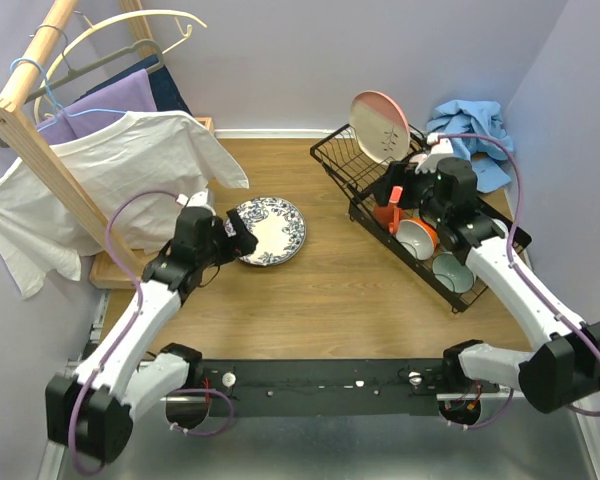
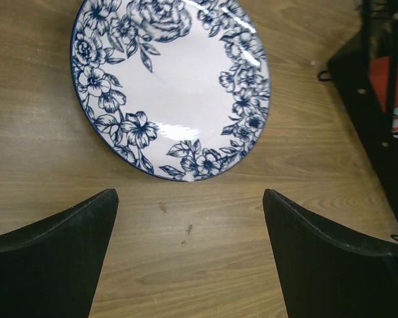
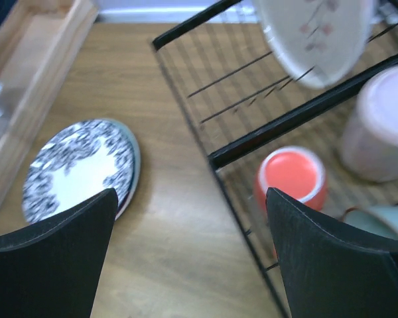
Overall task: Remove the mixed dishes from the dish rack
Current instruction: Pick up the plate from the dish rack.
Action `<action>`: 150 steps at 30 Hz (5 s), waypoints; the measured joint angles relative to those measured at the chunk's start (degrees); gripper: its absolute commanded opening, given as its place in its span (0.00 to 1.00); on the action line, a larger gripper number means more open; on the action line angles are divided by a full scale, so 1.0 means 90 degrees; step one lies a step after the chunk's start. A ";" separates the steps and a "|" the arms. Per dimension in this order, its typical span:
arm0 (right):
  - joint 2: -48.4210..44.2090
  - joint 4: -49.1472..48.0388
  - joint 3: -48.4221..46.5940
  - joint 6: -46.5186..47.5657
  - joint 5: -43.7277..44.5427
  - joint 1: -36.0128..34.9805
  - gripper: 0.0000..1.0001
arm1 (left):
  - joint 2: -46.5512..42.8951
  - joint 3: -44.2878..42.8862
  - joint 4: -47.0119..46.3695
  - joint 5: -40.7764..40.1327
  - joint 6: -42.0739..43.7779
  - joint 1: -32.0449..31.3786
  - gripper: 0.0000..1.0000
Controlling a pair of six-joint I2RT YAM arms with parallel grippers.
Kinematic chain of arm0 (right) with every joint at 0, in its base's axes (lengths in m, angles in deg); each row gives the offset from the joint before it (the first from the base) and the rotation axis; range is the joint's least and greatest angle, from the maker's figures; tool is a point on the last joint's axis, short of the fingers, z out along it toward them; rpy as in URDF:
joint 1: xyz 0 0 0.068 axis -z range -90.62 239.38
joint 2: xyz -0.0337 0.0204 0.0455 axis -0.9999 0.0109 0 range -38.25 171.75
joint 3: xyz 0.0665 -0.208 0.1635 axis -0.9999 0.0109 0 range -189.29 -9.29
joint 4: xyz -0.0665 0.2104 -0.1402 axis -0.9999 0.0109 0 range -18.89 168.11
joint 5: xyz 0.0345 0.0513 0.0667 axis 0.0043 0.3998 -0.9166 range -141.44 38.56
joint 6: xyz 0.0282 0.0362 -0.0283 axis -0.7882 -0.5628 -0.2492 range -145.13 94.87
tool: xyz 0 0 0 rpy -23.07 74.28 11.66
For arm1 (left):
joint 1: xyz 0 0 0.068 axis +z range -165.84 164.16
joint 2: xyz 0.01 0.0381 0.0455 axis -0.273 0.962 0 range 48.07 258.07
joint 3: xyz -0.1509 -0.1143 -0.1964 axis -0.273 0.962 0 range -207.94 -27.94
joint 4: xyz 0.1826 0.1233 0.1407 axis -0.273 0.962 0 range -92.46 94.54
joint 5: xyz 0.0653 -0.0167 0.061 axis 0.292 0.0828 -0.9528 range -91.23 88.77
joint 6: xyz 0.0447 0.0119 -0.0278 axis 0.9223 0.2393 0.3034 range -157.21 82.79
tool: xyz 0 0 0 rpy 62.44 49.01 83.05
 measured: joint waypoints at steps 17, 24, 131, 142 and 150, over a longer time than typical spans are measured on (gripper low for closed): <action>0.2841 -0.0100 -0.3033 0.1508 -0.0146 0.1540 0.98 | -0.4369 0.1467 -0.0379 0.0386 0.1277 0.0000 0.99; 0.4082 0.0000 -0.4282 0.1996 -0.1430 0.1792 0.87 | -0.4658 0.1627 -0.0478 0.0471 0.1617 0.0000 0.99; -0.0049 -0.5938 0.3682 -0.5931 -0.3881 0.0908 0.01 | 0.1175 0.1416 -0.5865 0.0444 -0.2395 -0.2283 0.83; -0.0073 -0.6173 0.3951 -0.6193 -0.3878 0.0891 0.01 | 0.1661 0.1409 -0.6625 0.0415 -0.3014 -0.2523 0.30; -0.0087 -0.6465 0.4010 -0.6589 -0.3798 0.0930 0.21 | 0.1542 0.1447 -0.7227 0.0393 -0.3653 -0.2511 0.00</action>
